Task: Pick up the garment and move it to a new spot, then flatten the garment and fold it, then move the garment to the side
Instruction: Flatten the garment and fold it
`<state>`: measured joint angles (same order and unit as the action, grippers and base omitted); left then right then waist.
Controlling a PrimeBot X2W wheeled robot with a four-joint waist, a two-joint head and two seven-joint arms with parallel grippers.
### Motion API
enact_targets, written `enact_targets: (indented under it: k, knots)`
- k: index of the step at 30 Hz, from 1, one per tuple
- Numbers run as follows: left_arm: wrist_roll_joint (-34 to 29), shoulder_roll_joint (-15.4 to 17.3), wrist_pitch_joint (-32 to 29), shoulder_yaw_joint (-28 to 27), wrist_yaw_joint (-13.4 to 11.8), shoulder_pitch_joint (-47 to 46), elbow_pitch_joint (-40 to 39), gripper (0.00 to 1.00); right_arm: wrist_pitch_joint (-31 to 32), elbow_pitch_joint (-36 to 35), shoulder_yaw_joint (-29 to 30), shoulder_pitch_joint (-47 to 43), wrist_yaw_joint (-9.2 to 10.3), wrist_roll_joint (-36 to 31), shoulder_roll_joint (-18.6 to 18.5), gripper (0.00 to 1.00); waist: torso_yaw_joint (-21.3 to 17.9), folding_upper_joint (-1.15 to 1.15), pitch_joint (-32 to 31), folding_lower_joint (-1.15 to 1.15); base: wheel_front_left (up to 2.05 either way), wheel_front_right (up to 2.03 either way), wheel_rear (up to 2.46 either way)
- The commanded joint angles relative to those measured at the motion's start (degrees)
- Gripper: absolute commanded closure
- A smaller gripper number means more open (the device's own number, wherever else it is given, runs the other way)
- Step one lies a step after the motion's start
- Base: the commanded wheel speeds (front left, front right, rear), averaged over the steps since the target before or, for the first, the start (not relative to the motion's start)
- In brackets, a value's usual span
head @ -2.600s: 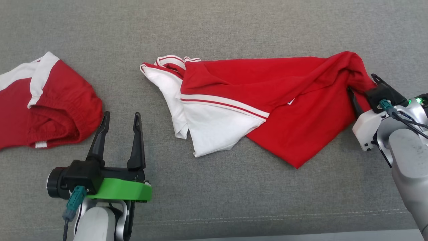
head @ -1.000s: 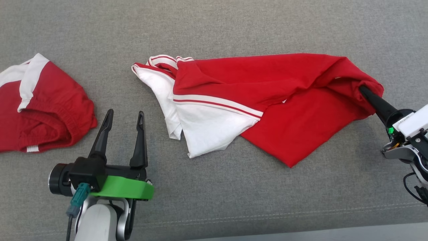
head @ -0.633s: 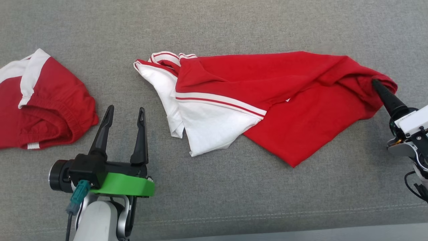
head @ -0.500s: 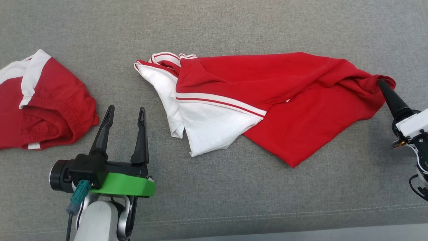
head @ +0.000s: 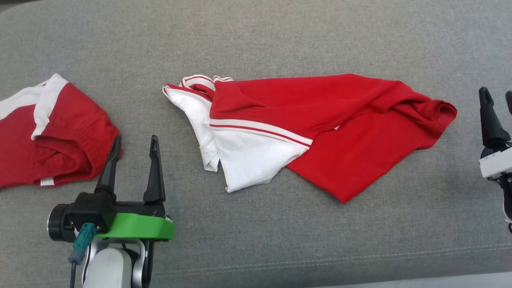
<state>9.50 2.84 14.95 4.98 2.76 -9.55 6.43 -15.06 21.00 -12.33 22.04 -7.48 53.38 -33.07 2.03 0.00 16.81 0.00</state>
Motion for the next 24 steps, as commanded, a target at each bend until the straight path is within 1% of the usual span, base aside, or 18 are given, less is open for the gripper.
enact_targets:
  k: [1,3,4,5,6,7,8,12,16,20,24]
  knots:
    - [-0.4,0.1,0.2,-0.7,-0.4,0.9,-0.1,0.0,-0.3,-1.5,2.7,-1.6,-0.01,-5.2,1.6,0.0,-0.6,0.0,-1.9,0.0,0.0,0.0,0.0]
    - [-0.4,0.1,0.2,-1.1,-0.5,1.6,-0.1,0.0,-0.3,-4.5,6.9,-3.9,-0.02,-12.9,5.3,0.0,-0.7,0.0,-3.1,0.0,0.0,0.0,0.0]
    - [-0.5,0.1,0.2,-1.4,-0.6,1.9,-0.1,0.0,-0.3,-6.2,8.6,-4.9,-0.01,-17.0,6.6,0.0,-0.7,0.0,-3.6,0.0,0.0,0.0,0.0]
    - [-0.5,0.1,0.2,-1.4,-0.6,1.9,-0.1,0.0,-0.3,-6.2,8.6,-4.9,-0.01,-17.0,6.6,0.0,-0.7,0.0,-3.6,0.0,0.0,0.0,0.0]
    - [-0.6,0.1,0.2,-1.9,-0.7,2.5,0.0,0.0,-0.3,-9.4,11.3,-6.8,-0.01,-23.1,9.8,0.0,-0.6,0.0,-4.7,0.0,0.0,0.0,0.0]
    - [-0.6,0.2,0.2,-2.2,-0.7,2.9,0.1,0.0,-0.3,-10.8,12.0,-8.1,-0.01,-26.2,11.3,0.0,-0.6,0.0,-5.2,0.0,0.0,0.0,0.0]
    - [-0.6,0.2,0.2,-2.2,-0.7,2.9,0.1,0.0,-0.3,-10.8,12.0,-8.1,-0.01,-26.2,11.3,0.0,-0.6,0.0,-5.2,0.0,0.0,0.0,0.0]
    - [-0.6,0.5,0.2,-3.2,-0.9,4.1,0.4,0.0,-0.3,-15.3,14.1,-11.9,-0.01,-34.8,16.3,0.0,-0.5,0.0,-7.2,0.0,0.0,0.0,0.0]
    - [-0.9,0.7,0.2,-3.8,-0.8,5.7,0.7,0.0,-0.3,-17.6,15.4,-15.3,-0.01,-40.7,20.7,0.0,-0.3,0.0,-9.0,0.0,0.0,0.0,0.0]
    - [-1.3,0.8,0.2,-3.8,-0.6,6.8,1.5,0.0,-0.3,-17.5,15.3,-18.3,-0.01,-44.7,23.3,0.0,-0.1,0.0,-10.2,0.0,0.0,0.0,0.0]
    - [-1.7,1.1,0.2,-3.8,-0.5,8.1,2.3,0.0,-0.3,-16.9,14.6,-20.9,0.0,-46.8,25.1,0.0,-0.1,0.0,-11.4,0.0,0.0,0.0,0.0]
